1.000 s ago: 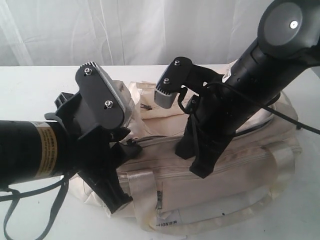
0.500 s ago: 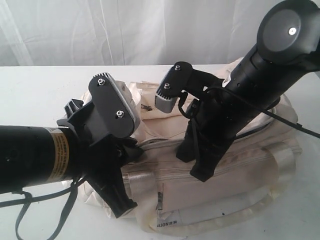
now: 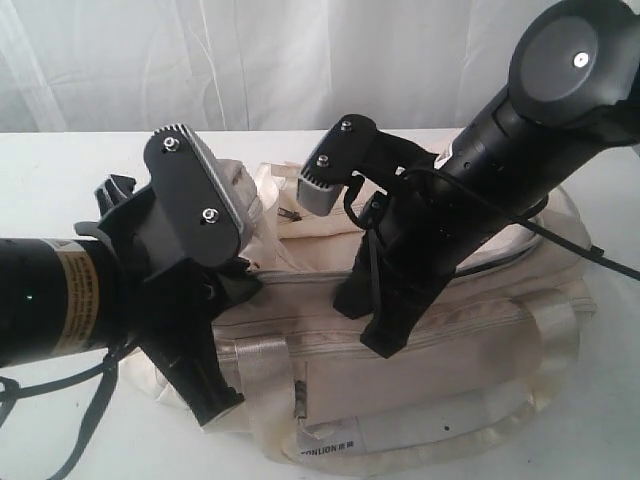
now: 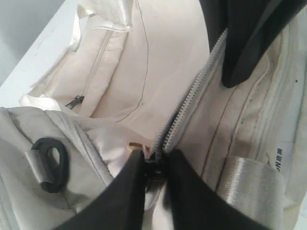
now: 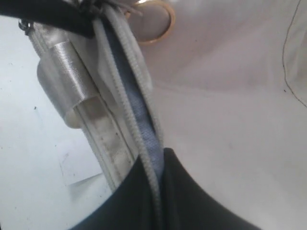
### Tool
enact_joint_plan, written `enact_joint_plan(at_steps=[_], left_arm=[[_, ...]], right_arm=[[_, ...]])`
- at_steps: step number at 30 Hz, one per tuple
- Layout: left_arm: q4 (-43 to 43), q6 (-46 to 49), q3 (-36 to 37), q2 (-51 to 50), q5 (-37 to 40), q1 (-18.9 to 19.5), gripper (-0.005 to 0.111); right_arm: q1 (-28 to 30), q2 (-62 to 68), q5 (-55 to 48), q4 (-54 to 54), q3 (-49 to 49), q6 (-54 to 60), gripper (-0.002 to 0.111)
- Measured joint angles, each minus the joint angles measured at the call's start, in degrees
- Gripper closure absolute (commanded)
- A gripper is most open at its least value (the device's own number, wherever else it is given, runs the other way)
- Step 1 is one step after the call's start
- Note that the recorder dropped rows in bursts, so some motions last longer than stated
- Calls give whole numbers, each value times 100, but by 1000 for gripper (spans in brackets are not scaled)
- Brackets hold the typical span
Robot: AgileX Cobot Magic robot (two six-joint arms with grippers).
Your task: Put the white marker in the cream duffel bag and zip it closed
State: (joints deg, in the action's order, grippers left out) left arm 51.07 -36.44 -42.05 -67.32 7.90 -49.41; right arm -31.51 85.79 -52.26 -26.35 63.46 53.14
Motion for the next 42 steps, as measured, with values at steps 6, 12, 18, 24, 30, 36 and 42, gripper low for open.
enact_joint_plan(at_steps=[6,12,18,24,30,36,42], left_arm=[[-35,72,0,202,254,-10,107],[-382,456,0,224,274,-20,107],[-550,709,0,224,274,-20,107],[-572,785,-23,224,240,-20,107],[-572,798,-23,224,187,-20,107],[-584,811,-1,289,988,15,107],[-609,823,-1,289,1105,15,107]], right_arm=[[-45,0,94,-120,0,11,108],[-72,0,247,273,0,-266,108],[102,0,314,442,0,-560,108],[301,0,243,416,0,-593,108],[499,-11,174,365,0,-603,108],[1045,-12,308,1405,-9,-664,108],[1261,-12,369,1770,-9,-664,108]])
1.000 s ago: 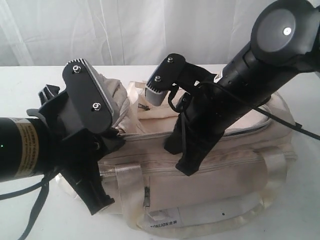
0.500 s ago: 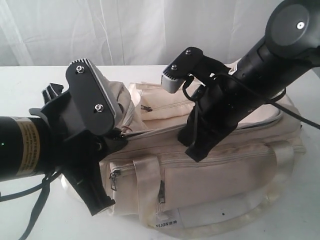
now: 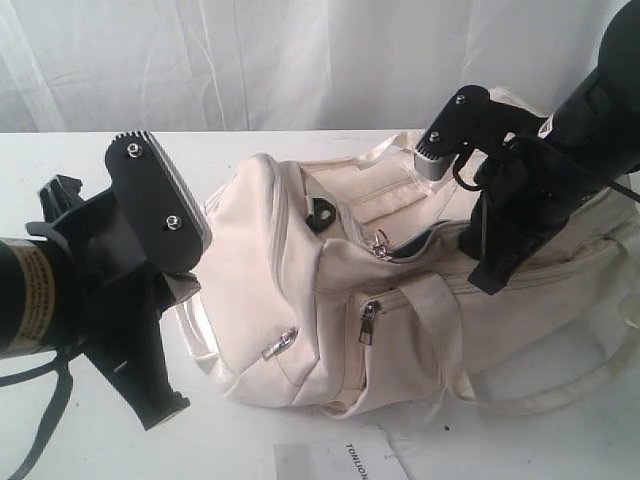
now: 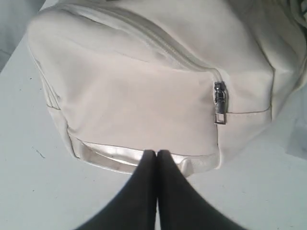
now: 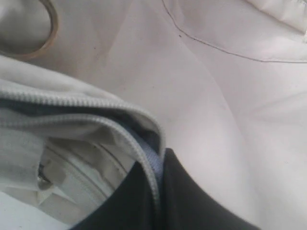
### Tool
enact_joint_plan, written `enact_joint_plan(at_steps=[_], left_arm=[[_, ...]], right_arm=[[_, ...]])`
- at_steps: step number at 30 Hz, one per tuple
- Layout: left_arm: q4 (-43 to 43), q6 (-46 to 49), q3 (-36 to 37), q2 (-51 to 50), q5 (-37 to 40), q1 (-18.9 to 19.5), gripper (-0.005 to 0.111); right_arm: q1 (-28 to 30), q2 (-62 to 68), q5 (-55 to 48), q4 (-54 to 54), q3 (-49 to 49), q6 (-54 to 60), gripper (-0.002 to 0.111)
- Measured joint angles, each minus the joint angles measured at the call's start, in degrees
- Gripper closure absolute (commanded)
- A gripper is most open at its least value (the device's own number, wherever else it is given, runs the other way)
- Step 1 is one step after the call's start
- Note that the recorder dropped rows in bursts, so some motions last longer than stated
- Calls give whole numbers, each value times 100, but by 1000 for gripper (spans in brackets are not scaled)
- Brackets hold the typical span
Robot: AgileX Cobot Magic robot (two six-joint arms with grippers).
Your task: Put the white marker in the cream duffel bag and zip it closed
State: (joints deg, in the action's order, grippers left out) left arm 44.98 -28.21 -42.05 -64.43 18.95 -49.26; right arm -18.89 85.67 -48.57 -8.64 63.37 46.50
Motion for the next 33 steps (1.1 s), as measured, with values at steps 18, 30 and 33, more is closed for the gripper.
enact_joint_plan(at_steps=[18,30,33], left_arm=[[-12,0,0,0,-258,0,107],[-23,0,0,0,-433,0,107],[-23,0,0,0,-445,0,107]], right_arm=[[-843,0,-251,-1085,0,658,108],[-1478,0,-237,-1323,0,681,108],[-1559,62,-264,-1389,0,681,108]])
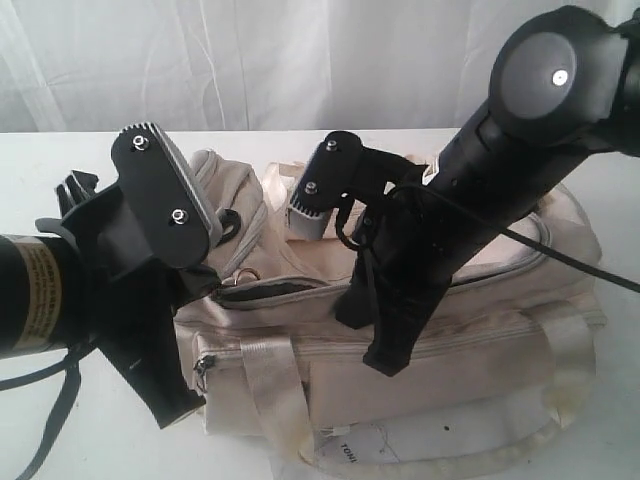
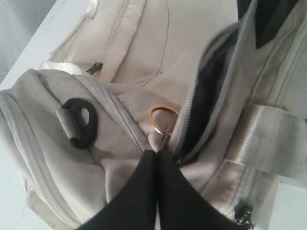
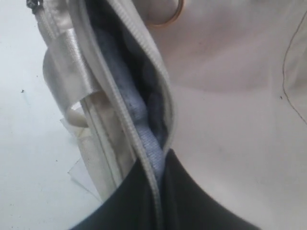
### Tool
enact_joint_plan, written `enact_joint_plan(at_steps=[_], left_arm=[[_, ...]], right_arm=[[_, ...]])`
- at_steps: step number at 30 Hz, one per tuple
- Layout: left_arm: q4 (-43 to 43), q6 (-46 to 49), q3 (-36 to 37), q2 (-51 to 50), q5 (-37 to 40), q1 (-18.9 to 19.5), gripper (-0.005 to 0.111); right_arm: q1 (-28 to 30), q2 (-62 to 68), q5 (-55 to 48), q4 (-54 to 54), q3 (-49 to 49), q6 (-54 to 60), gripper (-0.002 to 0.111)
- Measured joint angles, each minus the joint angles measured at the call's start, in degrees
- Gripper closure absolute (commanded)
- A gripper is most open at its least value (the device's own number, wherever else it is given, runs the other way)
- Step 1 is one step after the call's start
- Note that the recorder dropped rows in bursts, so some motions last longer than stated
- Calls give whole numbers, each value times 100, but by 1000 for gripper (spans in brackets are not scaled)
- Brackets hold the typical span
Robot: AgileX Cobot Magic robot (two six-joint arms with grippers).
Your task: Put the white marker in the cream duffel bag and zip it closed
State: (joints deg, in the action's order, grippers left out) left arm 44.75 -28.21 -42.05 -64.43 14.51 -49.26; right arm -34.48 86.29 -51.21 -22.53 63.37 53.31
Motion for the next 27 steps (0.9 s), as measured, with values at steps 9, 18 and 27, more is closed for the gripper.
enact_joint_plan(at_steps=[9,18,27], left_arm=[[0,0,0,4,0,0,107],[-43,0,0,4,0,0,107],[-55,0,0,4,-269,0,107]], right_arm=[[-30,-32,95,-241,0,127,60],[-40,-331,641,-293,0,136,60],[-40,-198,1360,-25,222,280,61]])
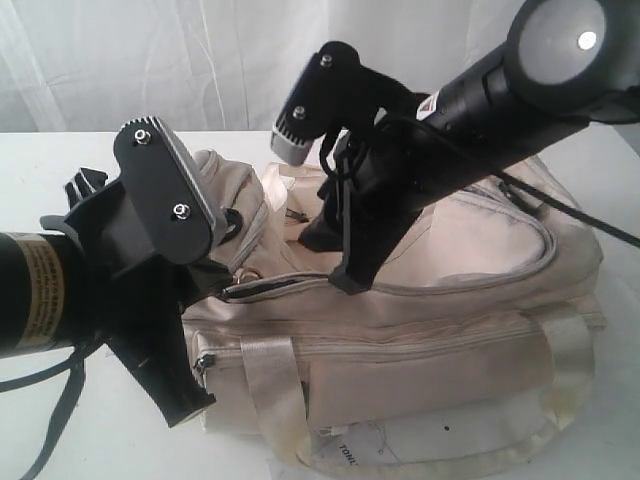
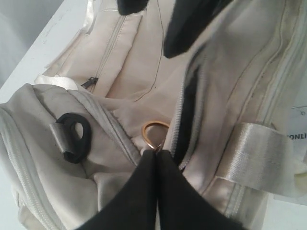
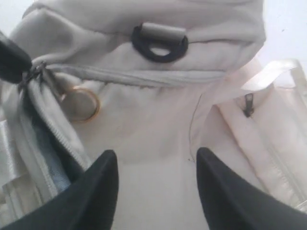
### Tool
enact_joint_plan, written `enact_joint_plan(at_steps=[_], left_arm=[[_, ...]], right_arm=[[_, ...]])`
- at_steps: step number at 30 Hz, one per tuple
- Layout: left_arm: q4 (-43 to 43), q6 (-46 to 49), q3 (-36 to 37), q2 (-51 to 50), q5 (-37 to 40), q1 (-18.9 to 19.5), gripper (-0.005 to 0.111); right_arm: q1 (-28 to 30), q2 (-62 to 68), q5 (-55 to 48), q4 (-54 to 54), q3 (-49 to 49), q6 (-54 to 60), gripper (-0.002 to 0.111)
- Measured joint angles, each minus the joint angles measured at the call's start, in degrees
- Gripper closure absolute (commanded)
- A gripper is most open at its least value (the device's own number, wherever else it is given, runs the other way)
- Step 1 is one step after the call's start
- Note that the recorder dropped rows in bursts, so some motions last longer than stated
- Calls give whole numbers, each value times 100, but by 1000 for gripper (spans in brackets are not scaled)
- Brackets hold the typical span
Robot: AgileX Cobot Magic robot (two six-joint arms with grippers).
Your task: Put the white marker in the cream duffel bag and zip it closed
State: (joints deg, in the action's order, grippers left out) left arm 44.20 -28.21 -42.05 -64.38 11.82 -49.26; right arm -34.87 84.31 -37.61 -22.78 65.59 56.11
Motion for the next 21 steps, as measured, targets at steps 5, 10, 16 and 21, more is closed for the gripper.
enact_joint_plan(at_steps=[5,10,16,21], left_arm=[[0,0,0,0,-9,0,107],[-10,0,0,0,-9,0,107],[-10,0,0,0,-9,0,107],[-10,0,0,0,-9,0,107]], right_arm=[[0,0,-4,72,278,0,61],[0,193,-552,88,278,0,61],[0,429,-908,-18,278,0,61],[0,440,-1149,-110,278,0,61]])
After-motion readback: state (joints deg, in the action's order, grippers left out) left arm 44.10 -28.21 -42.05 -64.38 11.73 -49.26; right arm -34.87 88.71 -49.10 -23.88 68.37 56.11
